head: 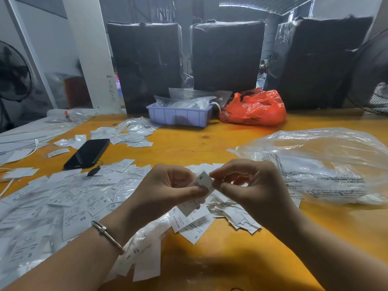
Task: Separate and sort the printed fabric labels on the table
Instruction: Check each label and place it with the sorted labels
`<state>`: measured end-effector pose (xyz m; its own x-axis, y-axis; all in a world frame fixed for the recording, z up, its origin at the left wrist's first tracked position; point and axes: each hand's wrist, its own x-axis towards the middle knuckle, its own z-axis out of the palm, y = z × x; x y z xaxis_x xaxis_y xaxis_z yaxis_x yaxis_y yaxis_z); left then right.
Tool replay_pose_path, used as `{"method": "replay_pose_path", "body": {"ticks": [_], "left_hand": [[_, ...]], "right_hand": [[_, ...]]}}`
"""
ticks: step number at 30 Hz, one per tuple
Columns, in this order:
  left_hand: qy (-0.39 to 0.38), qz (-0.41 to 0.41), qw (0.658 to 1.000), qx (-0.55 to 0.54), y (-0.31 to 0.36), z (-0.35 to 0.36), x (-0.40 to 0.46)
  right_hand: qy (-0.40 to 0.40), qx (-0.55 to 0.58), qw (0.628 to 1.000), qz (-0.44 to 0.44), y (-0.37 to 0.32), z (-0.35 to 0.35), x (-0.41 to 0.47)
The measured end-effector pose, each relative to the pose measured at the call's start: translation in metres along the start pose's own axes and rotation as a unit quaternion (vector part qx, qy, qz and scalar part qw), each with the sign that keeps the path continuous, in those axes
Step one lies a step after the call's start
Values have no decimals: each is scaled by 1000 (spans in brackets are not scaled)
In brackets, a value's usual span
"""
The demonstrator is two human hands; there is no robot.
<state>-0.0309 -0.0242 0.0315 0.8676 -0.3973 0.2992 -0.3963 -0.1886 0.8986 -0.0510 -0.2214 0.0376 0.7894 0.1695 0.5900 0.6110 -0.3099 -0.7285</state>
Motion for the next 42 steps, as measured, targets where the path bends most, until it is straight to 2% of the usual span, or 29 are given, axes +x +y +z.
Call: {"method": "replay_pose_path", "body": {"ticks": [8, 10, 12, 14, 16, 18, 20, 22, 25, 28, 30, 33, 37, 42], "left_hand": [[3, 3, 1000, 13, -1, 1, 0], [13, -5, 999, 30, -2, -2, 0], [43, -9, 998, 54, -3, -7, 2], [103, -4, 988, 117, -6, -15, 4], [163, -17, 960, 226, -9, -20, 5], [190, -66, 917, 344, -12, -25, 5], [190, -130, 866, 444, -13, -32, 5], [183, -175, 835, 489, -13, -38, 6], [168, -219, 816, 507, -14, -42, 7], [158, -219, 809, 521, -14, -36, 8], [177, -185, 811, 526, -15, -32, 6], [201, -139, 822, 515, -15, -28, 6], [186, -108, 843, 493, -18, -25, 7], [181, -64, 872, 449, -17, -22, 5]], "right_hand": [[-60, 22, 998, 19, 6, -3, 3], [-32, 8, 999, 28, 8, -8, 6], [35, -86, 995, 42, 15, -18, 11], [63, -273, 957, 72, 24, -33, 16], [31, -415, 896, 154, 32, -47, 21], [-4, -494, 836, 238, 38, -56, 25], [-25, -553, 786, 277, 43, -62, 27], [-5, -577, 768, 279, 46, -67, 28], [28, -563, 768, 305, 52, -75, 28], [-31, -596, 738, 315, 67, -80, 25], [-35, -598, 741, 303, 77, -83, 25], [12, -593, 757, 275, 81, -86, 26], [32, -593, 761, 259, 84, -88, 27], [133, -529, 813, 205, 77, -88, 27]]}}
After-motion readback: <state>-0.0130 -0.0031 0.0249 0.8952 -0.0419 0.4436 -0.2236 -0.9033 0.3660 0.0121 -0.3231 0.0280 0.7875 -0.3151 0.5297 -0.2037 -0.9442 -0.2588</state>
